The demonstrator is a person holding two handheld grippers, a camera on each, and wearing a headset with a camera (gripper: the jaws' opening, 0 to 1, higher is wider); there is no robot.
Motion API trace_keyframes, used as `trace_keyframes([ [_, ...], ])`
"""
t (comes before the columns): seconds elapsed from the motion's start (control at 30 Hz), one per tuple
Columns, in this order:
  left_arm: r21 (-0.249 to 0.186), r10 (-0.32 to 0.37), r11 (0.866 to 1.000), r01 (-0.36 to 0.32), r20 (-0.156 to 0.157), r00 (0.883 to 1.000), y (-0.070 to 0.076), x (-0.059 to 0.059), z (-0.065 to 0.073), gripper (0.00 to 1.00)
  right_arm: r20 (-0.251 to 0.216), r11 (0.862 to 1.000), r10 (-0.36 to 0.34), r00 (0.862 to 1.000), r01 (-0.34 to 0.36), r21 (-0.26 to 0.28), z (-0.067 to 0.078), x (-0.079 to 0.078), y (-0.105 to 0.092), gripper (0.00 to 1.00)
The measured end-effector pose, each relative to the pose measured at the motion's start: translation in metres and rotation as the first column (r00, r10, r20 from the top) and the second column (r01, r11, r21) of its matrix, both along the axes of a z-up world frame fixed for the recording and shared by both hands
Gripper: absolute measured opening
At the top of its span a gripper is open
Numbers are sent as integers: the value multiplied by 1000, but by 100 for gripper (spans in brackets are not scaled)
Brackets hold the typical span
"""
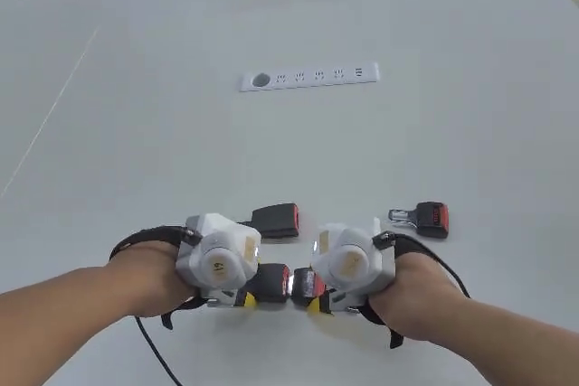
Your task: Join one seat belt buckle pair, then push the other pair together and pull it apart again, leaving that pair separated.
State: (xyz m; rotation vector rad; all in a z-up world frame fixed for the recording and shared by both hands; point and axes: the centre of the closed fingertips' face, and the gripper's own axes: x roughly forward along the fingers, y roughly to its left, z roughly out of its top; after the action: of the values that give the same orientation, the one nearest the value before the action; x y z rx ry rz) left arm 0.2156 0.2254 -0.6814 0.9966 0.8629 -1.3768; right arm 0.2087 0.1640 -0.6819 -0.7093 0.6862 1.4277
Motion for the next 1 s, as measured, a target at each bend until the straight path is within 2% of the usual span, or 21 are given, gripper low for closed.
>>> trace_keyframes([
  [0.07,-6,-3,1000,3,-4,1000,0,1,0,31,-11,1000,2,1000,-2,8,0,2,-1,30],
  [0.27,-35,1,999,-1,-2,1000,-2,2,0,31,-5,1000,16,1000,-16,10,0,4,-2,30],
  [0.53,-43,-5,999,5,0,1000,-3,3,1,31,-4,1000,7,1000,-7,21,1,3,-3,31],
  [0.83,-28,-4,1000,4,5,1000,-4,3,1,31,-4,1000,7,1000,-7,17,1,2,-3,33],
  [1.0,-10,1,1000,-1,2,1000,-4,4,1,32,10,1000,19,1000,-19,12,1,2,-3,33],
])
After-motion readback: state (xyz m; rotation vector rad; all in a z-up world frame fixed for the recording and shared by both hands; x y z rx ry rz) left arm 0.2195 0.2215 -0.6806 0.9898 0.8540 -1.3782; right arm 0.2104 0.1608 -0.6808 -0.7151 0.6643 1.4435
